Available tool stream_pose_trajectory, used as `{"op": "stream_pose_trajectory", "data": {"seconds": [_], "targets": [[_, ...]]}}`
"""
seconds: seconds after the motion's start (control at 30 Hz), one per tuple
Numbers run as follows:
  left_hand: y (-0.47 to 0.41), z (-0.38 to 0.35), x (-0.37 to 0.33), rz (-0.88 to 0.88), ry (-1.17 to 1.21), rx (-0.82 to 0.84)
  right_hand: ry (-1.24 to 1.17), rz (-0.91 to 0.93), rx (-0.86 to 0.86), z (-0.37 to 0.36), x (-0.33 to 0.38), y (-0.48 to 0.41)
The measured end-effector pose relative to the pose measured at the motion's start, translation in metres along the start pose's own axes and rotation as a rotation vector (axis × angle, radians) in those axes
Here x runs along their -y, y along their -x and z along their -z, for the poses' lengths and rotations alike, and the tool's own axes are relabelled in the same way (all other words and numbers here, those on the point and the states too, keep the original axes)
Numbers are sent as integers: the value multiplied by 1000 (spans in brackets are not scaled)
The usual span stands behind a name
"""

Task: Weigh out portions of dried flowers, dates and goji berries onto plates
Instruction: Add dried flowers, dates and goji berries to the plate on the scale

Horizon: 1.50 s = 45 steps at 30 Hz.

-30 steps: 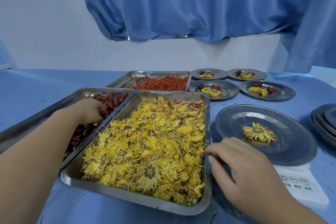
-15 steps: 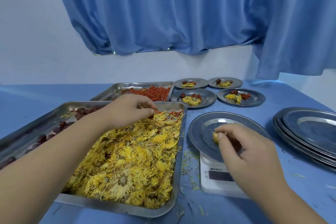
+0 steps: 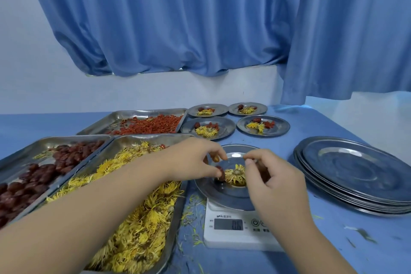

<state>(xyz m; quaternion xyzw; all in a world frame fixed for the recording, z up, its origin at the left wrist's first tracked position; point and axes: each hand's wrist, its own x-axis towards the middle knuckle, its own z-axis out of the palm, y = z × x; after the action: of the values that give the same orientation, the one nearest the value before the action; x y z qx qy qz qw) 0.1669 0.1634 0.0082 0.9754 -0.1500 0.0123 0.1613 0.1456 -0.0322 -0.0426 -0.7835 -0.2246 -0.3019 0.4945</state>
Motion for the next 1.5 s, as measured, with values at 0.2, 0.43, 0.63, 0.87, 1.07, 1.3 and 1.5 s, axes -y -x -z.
{"op": "stream_pose_trajectory", "data": {"seconds": [0.2,0.43,0.63,0.87,1.07,1.3,1.5], "targets": [[15,21,20,52,21,-60,-179,-146,30,-2,11,1],[21,56,60,181,-16,-98,-518,-444,336,-3,22,-51],[24,85,98,338,213,-306,-345,-280,594,-19,14,-109],[-5,84,164,507,67,-406,-148,-215,716,-45,-18,-129],[-54,58,211,600,126,-422,-172,-182,657,-44,-41,-141],[-104,53,255,640,-23,-269,-180,-176,633,-44,-47,-146],[-130,36,267,709,-232,-90,-198,-183,622,-44,-50,-149]]}}
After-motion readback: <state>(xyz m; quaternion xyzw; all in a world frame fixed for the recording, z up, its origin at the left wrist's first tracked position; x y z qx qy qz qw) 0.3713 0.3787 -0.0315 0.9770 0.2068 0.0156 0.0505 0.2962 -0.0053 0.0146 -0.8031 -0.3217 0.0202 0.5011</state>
